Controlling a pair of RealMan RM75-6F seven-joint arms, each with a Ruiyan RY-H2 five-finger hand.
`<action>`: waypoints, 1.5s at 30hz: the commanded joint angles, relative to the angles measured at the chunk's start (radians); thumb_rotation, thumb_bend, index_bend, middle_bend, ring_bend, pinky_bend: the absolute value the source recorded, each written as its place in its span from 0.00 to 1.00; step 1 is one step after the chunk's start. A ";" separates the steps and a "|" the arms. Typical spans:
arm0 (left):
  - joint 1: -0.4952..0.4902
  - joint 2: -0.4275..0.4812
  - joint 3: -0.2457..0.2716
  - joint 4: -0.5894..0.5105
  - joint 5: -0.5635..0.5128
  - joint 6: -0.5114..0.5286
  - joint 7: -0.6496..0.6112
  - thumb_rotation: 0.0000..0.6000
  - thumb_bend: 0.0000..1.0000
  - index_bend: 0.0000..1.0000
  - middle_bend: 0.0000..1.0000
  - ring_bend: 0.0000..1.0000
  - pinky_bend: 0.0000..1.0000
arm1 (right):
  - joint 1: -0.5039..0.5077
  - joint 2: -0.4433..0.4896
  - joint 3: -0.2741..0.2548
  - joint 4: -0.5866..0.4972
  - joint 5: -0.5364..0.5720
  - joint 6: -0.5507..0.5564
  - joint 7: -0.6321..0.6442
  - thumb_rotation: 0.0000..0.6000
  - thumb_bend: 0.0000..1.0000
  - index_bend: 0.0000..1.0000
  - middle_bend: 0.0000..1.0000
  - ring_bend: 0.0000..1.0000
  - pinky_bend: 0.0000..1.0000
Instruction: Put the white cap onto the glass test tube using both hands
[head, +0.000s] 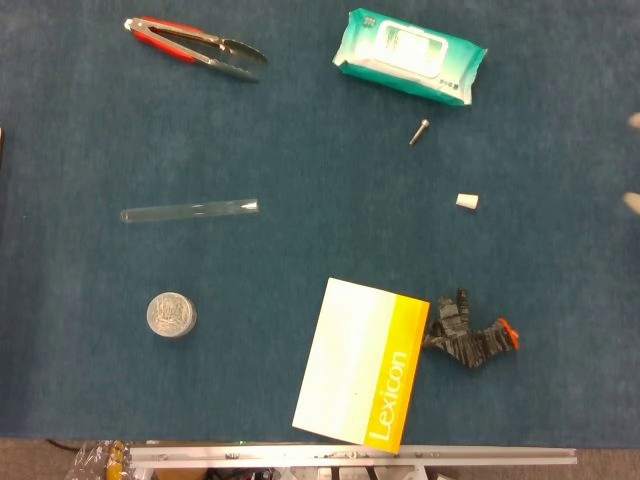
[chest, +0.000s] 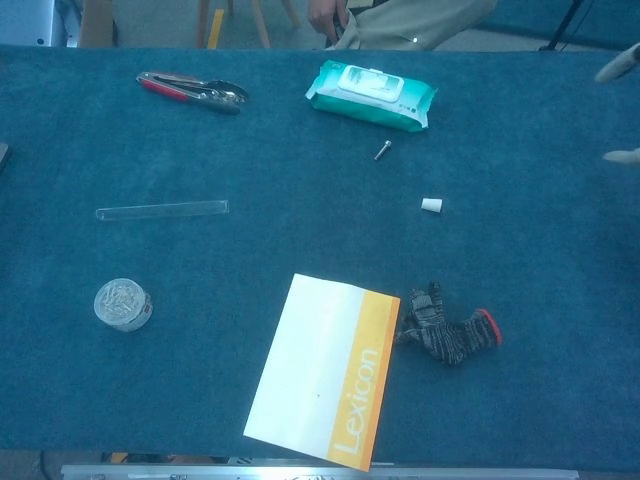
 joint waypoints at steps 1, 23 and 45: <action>0.003 0.001 0.001 0.001 0.004 0.005 -0.005 1.00 0.37 0.25 0.16 0.00 0.07 | 0.082 -0.084 0.017 0.061 0.051 -0.076 -0.078 1.00 0.00 0.30 0.28 0.13 0.27; 0.026 0.004 0.012 0.044 0.011 0.018 -0.071 1.00 0.37 0.25 0.16 0.00 0.07 | 0.234 -0.385 -0.027 0.305 0.108 -0.132 -0.218 1.00 0.00 0.27 0.28 0.13 0.27; 0.029 0.002 0.009 0.070 0.006 0.012 -0.105 1.00 0.37 0.25 0.16 0.00 0.07 | 0.266 -0.502 -0.043 0.462 0.098 -0.162 -0.155 1.00 0.00 0.27 0.27 0.13 0.27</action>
